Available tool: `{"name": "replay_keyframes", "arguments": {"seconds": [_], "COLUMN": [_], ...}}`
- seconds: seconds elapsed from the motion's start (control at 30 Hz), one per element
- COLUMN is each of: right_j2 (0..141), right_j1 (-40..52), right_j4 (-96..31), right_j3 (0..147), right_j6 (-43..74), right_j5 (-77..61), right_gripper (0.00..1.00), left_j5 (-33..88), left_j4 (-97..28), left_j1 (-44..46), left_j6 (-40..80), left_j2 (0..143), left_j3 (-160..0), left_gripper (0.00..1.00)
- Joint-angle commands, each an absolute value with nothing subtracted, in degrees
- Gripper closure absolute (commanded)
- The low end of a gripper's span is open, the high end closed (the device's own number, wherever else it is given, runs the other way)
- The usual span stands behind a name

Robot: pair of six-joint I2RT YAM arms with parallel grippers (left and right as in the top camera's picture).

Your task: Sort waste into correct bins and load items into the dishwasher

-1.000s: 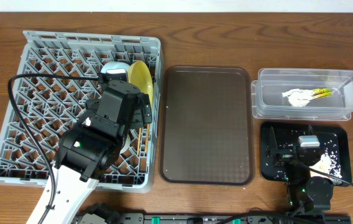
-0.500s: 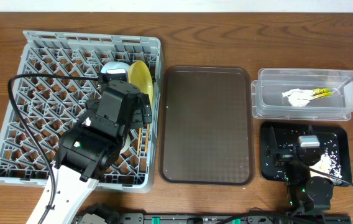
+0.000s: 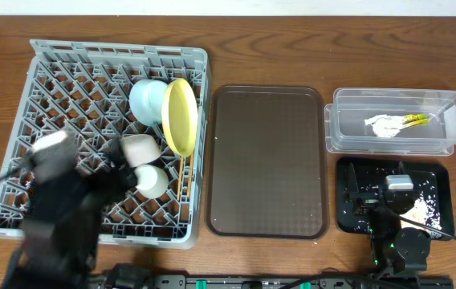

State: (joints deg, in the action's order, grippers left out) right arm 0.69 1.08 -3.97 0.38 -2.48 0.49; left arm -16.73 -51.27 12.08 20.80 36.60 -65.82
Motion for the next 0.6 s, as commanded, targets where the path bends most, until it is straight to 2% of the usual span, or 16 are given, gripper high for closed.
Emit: {"name": "replay_keyframes", "arguments": {"seconds": [0.0,0.33,0.43,0.57], "right_j2": [0.3,0.3,0.3,0.3], "right_j1": [0.3,0.3,0.3,0.3], "right_j4": [-4.1,-4.1,-4.1,-4.1], "right_j3": [0.3,0.3,0.3,0.3], "right_j6": [-1.7,-1.7,-1.7,-1.7], "right_j5": [1.1,1.1,1.1,1.1], "right_gripper": [0.01,0.01,0.01,0.01], "left_j5": [-17.0,-12.2,-9.2,-6.1], "left_j4": [-52.9,-51.5,-43.6,-26.8], "left_j1": [8.8,2.9,2.6,2.6], "left_j6": [20.9,21.2,22.0,24.0], "left_j2": [31.3,13.4,9.3,5.6], "left_j3": [-62.4,-43.6,-37.2,-28.9], "left_gripper": [0.04,0.04,0.04,0.04]}}
